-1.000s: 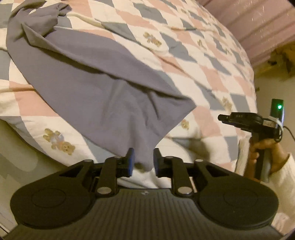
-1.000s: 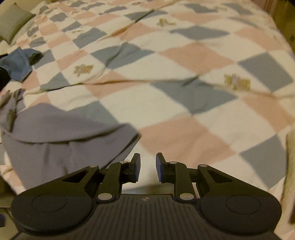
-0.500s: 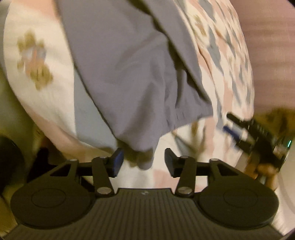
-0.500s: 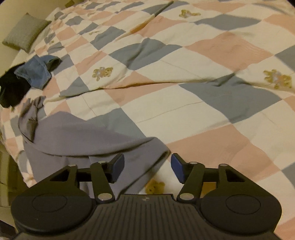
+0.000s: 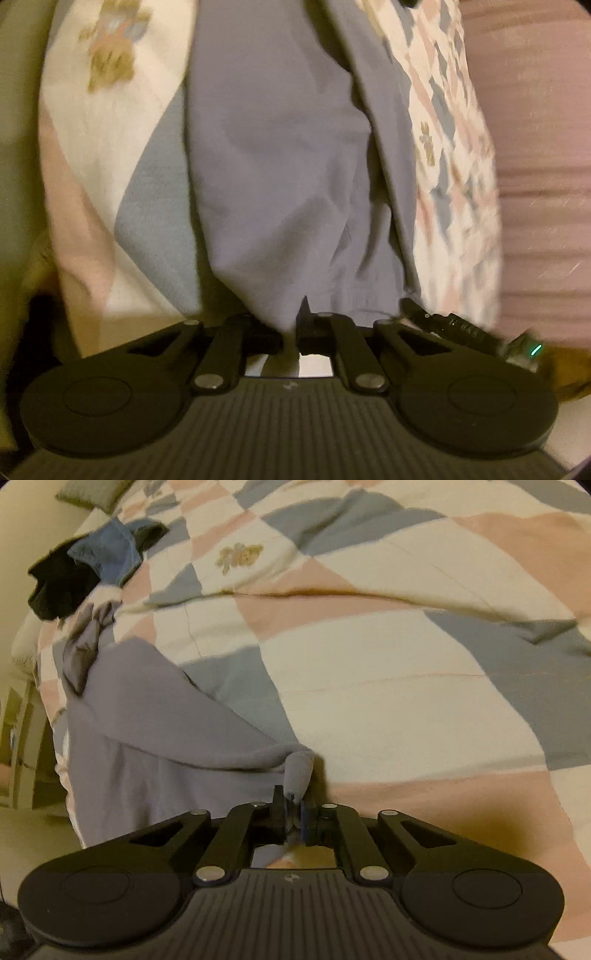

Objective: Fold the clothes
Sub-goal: 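Lift the sweatpants with both tools and shake them out over the quilt, then lay the sweatpants flat on the quilt and open both tools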

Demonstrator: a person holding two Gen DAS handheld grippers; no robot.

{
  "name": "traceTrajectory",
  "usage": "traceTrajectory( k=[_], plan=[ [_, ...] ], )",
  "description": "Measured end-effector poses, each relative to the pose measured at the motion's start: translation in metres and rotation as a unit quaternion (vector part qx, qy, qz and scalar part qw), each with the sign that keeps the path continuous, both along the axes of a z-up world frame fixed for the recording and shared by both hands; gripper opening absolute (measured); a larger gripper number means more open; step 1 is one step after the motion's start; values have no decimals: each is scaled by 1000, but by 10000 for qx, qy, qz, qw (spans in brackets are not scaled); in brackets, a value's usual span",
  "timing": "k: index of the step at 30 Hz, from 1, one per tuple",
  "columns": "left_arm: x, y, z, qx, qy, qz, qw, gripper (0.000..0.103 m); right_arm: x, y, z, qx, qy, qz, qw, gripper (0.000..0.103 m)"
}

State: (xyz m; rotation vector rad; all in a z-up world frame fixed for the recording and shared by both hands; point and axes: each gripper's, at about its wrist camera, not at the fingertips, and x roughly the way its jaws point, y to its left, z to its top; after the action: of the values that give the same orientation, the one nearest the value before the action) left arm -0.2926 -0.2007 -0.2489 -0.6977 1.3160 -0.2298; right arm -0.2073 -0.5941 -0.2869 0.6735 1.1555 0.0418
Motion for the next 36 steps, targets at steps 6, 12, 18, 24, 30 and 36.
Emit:
traceTrajectory(
  k=[6, 12, 18, 24, 30, 36],
  plan=[
    [-25, -71, 83, 808, -1261, -1210, 9813, 4, -26, -41, 91, -69, -782, 75, 9969, 4],
    [-61, -165, 112, 808, -1685, -2303, 9550, 4, -68, -99, 113, -777, -456, 13, 9959, 4],
    [-95, -235, 92, 589, -1534, -3113, 9360, 4, -125, -147, 102, -1282, -51, -361, 9911, 4],
    [-134, -288, 62, 506, -1490, -4022, 9019, 6, -171, -174, 73, -1662, 434, -741, 9824, 4],
    [-138, -317, 6, 617, -435, -4754, 8765, 35, -168, -174, 4, -1725, 1187, -932, 9734, 25],
    [-109, -263, 55, 740, -1015, -4506, 8838, 36, -179, -163, 23, -2302, 1109, -1285, 9582, 69]
  ],
)
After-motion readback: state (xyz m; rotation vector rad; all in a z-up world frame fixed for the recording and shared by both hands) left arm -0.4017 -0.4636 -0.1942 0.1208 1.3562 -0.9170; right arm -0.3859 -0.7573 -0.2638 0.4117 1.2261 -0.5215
